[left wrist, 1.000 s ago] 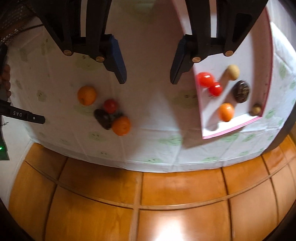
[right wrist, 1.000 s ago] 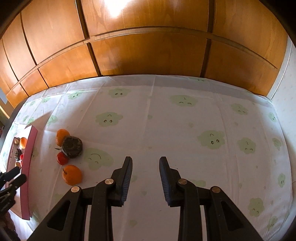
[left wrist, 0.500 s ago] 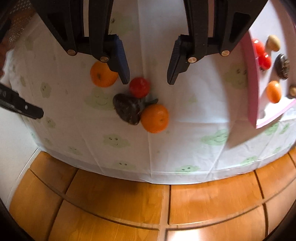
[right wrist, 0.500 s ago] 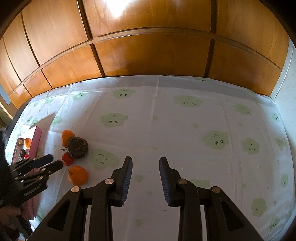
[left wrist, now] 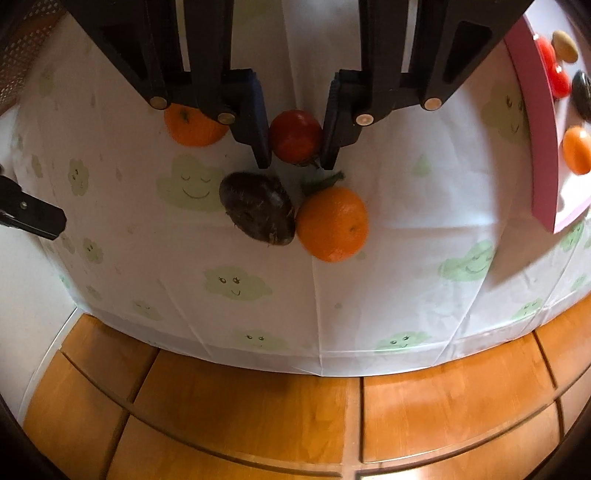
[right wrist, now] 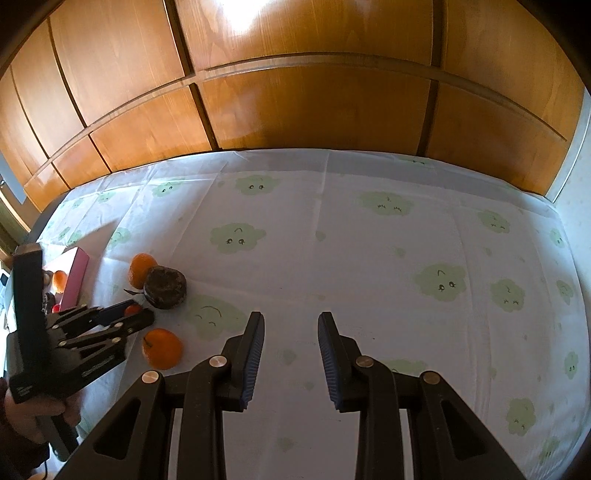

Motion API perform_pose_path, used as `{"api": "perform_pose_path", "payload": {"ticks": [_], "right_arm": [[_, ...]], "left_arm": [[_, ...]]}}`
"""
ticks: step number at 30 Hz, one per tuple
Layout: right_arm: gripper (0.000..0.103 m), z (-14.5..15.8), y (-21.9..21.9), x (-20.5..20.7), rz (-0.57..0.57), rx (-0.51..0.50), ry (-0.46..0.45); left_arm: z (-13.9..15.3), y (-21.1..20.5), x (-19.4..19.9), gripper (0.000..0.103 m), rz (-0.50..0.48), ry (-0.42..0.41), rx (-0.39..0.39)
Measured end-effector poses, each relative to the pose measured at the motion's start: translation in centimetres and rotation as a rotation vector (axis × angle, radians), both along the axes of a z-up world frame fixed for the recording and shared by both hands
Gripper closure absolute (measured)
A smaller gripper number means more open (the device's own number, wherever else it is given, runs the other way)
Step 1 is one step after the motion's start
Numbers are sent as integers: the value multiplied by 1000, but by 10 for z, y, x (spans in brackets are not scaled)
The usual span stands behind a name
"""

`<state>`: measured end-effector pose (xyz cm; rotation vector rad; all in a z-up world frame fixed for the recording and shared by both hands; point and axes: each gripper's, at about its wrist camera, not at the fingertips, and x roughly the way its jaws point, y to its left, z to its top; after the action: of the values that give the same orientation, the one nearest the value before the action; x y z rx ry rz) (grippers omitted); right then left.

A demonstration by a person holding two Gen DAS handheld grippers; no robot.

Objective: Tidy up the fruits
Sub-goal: 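Grasp another red tomato with the left gripper while the right gripper approaches an orange, then grasp the orange with the right gripper while the left gripper holds the tomato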

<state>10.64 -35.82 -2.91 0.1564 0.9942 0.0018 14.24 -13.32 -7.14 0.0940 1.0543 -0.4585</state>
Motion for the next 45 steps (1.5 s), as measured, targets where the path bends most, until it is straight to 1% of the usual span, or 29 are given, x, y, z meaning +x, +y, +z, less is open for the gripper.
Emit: {"api": "perform_pose_path", "payload": {"ticks": [3,7,8,11,14,16,18,20,22,23,24,26,30,34,35,36,40,42,43,45], "right_arm": [[73,-2,1,1,3,-5,6],[73,-6,4,1,25,7,18],[73,-7,6,1,36,13,19],[73,-9,15,0,89,42,21],[73,-12,27,-2,170,103,26],[67,-13,41,-5,238,140,32],[67,-15,56,-8,289,147,35],[66,-18,73,-10,337,138,41],[61,-24,88,-9,356,94,57],[55,-29,95,-6,357,65,73],[46,-31,99,-4,355,57,81],[44,-37,105,3,352,55,101],[44,-44,115,13,355,42,134],[44,-53,129,24,371,-19,159],[55,-55,130,25,373,-30,168],[63,-57,132,25,377,-49,173],[63,-53,132,10,412,-127,164],[63,-55,126,-3,437,-154,176],[63,-56,122,-10,444,-161,185],[63,-56,113,-19,454,-140,183]], "left_arm": [[1,10,-11,76,13,-5,-1],[-1,27,-44,76,28,-15,13],[-1,30,-53,76,24,-33,20],[-3,33,-71,76,17,-53,29],[-6,31,-81,75,-5,-102,61],[-7,31,-83,75,-5,-119,61],[-9,33,-84,75,-6,-133,53],[-10,35,-86,75,-4,-146,39],[-10,37,-87,75,-2,-152,34],[-10,38,-87,75,-2,-155,30],[-10,38,-88,75,-3,-157,27],[-11,41,-89,75,-2,-160,20],[-13,41,-90,75,1,-167,10],[-13,41,-92,75,2,-173,4],[-13,41,-92,75,0,-175,7],[-13,41,-93,75,-1,-176,9],[-13,42,-92,75,-2,-173,3],[-12,42,-92,75,-1,-172,2],[-12,42,-92,75,0,-173,5],[-12,41,-92,75,1,-177,11]]}}
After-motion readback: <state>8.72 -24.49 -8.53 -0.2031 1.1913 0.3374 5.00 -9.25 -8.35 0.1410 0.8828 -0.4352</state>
